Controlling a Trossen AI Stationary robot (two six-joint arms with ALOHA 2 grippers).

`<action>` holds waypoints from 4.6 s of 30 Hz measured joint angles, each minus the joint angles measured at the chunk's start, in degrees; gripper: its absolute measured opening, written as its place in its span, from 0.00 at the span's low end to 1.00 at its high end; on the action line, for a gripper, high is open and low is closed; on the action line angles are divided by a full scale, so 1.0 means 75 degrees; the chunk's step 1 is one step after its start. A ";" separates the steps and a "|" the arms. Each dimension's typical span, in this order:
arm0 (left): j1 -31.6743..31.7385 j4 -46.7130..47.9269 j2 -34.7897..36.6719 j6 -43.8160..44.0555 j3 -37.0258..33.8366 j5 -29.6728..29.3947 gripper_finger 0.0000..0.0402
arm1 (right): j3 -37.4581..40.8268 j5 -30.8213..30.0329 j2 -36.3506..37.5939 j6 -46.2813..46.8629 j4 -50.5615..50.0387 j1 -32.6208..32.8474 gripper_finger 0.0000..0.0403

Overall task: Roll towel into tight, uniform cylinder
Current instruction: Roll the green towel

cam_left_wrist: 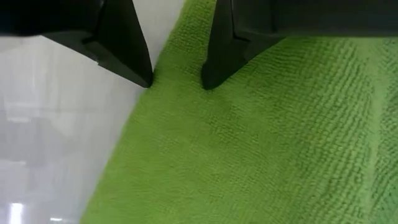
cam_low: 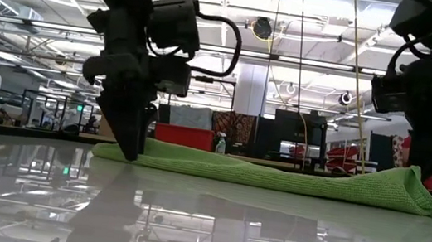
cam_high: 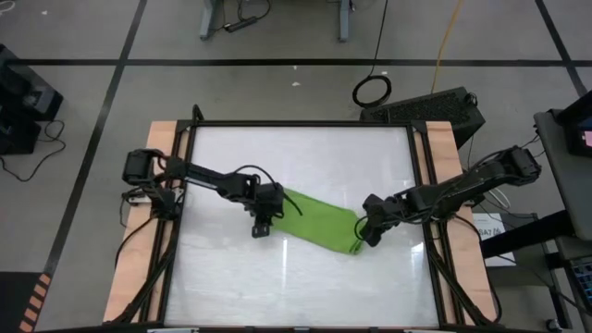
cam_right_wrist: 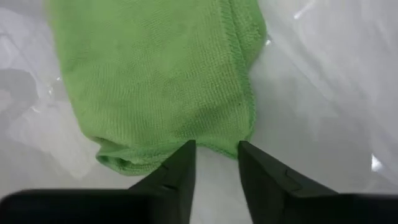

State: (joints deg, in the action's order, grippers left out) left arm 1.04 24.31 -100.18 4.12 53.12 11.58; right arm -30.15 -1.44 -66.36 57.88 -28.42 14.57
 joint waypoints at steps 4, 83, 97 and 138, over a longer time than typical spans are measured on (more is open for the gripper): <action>-0.0001 0.0088 -0.0140 0.0003 0.0009 -0.0019 0.40 | 0.0000 -0.0393 0.0260 -0.0648 0.0097 0.0001 0.10; 0.0000 -0.0002 -0.0184 -0.0387 -0.0026 -0.0275 0.40 | -0.0012 -0.0639 0.0352 -0.0873 0.1508 0.3331 0.19; 0.0016 0.0960 0.0513 -0.0936 0.0289 -0.1639 0.40 | -0.0006 -0.2619 0.0537 -0.1070 0.0527 0.2552 0.30; 0.1310 0.0527 -0.0716 -0.1858 0.1137 -0.4144 0.40 | -0.0020 0.0439 -0.3745 -0.2311 0.8272 0.0731 0.28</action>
State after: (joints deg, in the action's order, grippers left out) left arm 10.86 28.27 -105.55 -9.82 61.65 -19.50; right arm -30.30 1.85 -94.45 40.55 33.62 20.05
